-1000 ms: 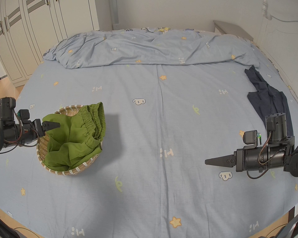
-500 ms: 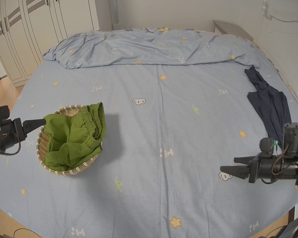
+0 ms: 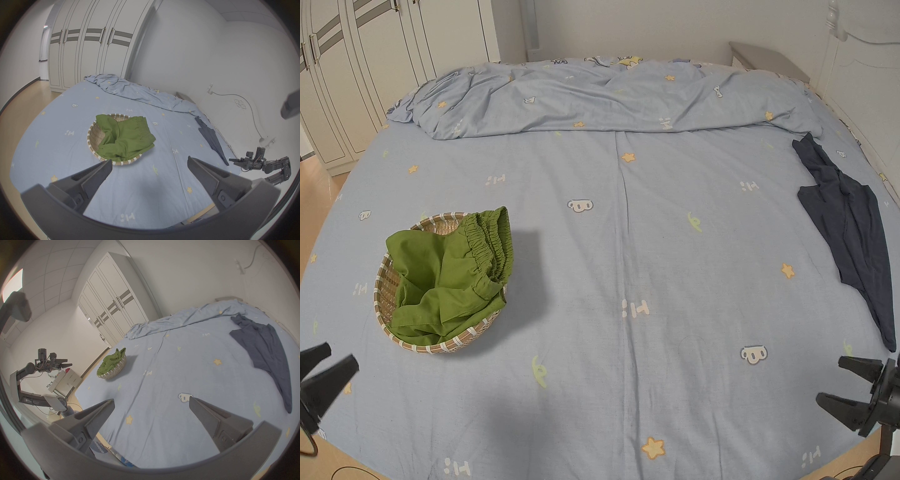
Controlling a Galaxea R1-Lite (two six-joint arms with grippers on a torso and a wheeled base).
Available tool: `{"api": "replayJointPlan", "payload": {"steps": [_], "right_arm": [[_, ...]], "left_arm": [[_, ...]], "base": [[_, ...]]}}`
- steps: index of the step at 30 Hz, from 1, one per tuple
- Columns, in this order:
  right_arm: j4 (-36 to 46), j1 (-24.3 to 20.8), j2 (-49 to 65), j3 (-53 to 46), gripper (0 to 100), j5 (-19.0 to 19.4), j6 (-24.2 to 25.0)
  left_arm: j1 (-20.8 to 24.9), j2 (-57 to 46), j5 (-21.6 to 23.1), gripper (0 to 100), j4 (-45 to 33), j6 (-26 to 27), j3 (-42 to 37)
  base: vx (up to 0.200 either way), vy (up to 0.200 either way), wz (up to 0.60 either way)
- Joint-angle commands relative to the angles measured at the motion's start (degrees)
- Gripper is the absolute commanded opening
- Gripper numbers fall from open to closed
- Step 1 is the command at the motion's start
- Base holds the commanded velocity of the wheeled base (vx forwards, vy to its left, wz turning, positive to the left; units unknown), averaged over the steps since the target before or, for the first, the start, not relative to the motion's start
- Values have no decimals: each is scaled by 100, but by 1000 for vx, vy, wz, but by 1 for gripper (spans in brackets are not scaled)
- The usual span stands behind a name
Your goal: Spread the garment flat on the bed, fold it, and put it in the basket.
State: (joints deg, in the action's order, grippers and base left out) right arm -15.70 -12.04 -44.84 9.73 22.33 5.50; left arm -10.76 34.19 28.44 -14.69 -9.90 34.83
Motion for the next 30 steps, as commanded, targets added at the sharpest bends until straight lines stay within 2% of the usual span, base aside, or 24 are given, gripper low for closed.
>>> {"api": "replayJointPlan", "payload": {"steps": [1,4,5,8,9,12,13,15,17,19,20,21,22,23,25,26,27,29,30], "right_arm": [[2194,167,3570,-437,100,-62,-40],[2431,132,3877,-445,100,-80,-22],[2431,141,3974,-437,100,-98,92],[2396,202,3965,-454,100,-177,224],[2352,202,3965,-472,100,-388,241],[2264,202,3965,-507,100,-950,241],[2229,202,3965,-516,100,-1135,250],[2194,202,3965,-533,100,-1302,241],[2141,202,3974,-551,100,-1521,250],[1974,202,3974,-630,100,-2022,259],[1913,202,3974,-648,100,-2145,259],[1720,202,3965,-718,100,-2479,294],[1720,202,3965,-718,100,-2479,294],[1403,238,3965,-929,100,-2928,171],[1315,282,3965,-973,100,-3007,127],[1298,466,3956,-964,100,-3016,127],[1298,633,3956,-964,100,-3007,118],[1298,783,3974,-964,100,-3016,92],[1315,1037,4097,-964,100,-2972,65]], "left_arm": [[198,-2655,12,100,-860,23,-1391],[365,-2866,4,100,-720,49,-1866],[382,-2901,-5,100,-465,181,-2367],[417,-2910,-40,100,-95,164,-2525],[417,-2910,-225,100,28,172,-2586],[408,-2910,-998,100,203,621,-2709],[417,-2910,-1614,100,353,1025,-2815],[417,-2910,-2642,100,687,1473,-2964],[417,-2910,-3389,100,1003,1508,-3105],[408,-2901,-3723,100,1056,1403,-3140],[408,-2901,-3741,100,1056,1350,-3149],[417,-2901,-3793,100,1091,1174,-3175],[417,-2901,-3793,100,1091,1174,-3175],[426,-2901,-3776,100,1153,1095,-3219],[426,-2901,-3723,100,1179,1087,-3237],[496,-2910,-3415,100,1205,1051,-3298],[646,-2901,-2923,100,1284,1087,-3413],[874,-2918,-2712,100,1337,1104,-3430],[1147,-2971,-2818,100,1390,1104,-3456]], "base": [[0,0,0],[0,0,0],[0,0,0],[0,0,0],[0,0,0],[0,0,0],[0,0,0],[0,0,0],[0,0,0],[0,0,0],[0,0,0],[0,0,0],[0,0,0],[0,0,0],[0,0,0],[0,0,0],[0,0,0],[0,0,0],[0,0,0]]}}
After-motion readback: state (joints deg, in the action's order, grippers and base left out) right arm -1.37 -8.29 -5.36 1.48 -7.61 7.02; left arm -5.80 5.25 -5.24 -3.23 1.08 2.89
